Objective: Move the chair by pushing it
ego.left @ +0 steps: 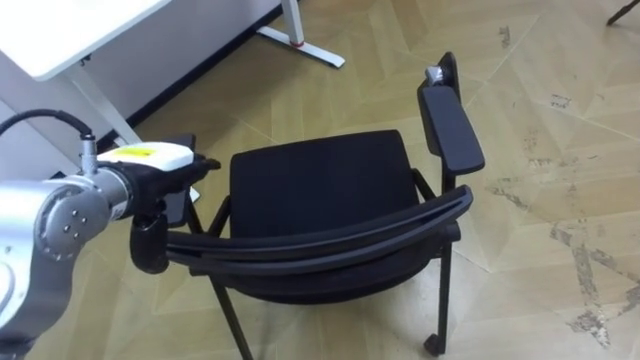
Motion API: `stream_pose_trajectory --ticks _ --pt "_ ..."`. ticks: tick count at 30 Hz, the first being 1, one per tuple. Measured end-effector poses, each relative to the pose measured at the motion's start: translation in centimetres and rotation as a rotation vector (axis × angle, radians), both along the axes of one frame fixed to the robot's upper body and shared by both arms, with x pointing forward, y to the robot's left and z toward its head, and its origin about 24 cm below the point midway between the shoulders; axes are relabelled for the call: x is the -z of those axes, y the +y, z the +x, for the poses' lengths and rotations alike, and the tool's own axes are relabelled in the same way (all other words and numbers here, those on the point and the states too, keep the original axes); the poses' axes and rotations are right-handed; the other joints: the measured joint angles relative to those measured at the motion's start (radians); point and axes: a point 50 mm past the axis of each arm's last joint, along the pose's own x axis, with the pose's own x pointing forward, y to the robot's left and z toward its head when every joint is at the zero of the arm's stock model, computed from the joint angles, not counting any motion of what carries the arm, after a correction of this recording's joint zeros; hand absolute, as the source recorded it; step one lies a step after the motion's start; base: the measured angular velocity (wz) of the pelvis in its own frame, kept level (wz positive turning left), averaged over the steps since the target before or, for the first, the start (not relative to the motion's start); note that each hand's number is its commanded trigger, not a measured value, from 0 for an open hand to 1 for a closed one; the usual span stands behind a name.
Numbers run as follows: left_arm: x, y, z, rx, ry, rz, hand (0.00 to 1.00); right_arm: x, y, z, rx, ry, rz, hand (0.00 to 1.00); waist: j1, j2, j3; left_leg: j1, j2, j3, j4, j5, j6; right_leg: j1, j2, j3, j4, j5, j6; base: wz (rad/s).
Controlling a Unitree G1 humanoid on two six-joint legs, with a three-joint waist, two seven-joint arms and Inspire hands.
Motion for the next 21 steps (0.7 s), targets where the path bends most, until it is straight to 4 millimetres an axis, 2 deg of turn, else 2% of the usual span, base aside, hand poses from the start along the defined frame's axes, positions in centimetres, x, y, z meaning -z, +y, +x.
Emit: stream_pose_trajectory --ticks 10,21 --pt "-1.0 -1.1 0.1 0.04 0.039 -0.017 0.0 0.0 0.1 0.3 0.012 0.001 0.009 0.0 -0.005 0.002 0.0004 0.001 0.0 -0.003 0.002 0.0 0.0 0.002 0.0 0.0 0.002 0.0 0.0 0.0" --pt "-0.4 -2.4 -0.2 0.104 0.142 -0.085 0.0 0.0 0.2 0.2 -0.002 0.01 0.011 0.0 -0.006 0.01 0.0003 0.002 0.0 0.001 0.002 0.0 0.0 0.0 0.0 0.008 0.002 0.0 0.0 0.0"
